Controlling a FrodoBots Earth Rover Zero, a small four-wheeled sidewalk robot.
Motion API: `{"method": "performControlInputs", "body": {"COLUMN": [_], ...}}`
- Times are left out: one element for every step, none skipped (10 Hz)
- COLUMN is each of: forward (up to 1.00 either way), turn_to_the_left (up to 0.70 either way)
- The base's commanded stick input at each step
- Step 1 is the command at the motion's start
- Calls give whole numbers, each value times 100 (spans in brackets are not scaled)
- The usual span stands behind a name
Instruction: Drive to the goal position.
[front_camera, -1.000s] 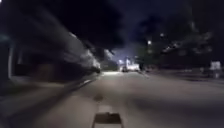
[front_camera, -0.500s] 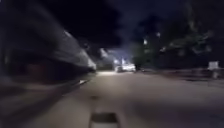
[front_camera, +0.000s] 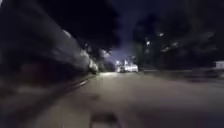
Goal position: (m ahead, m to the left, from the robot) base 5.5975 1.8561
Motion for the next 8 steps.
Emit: {"method": "performControlInputs", "body": {"forward": [70, 70, 70, 70, 70, 70, 70, 70], "turn_to_the_left": [-33, -15, -2, -1, 0, 0, -1, -7]}}
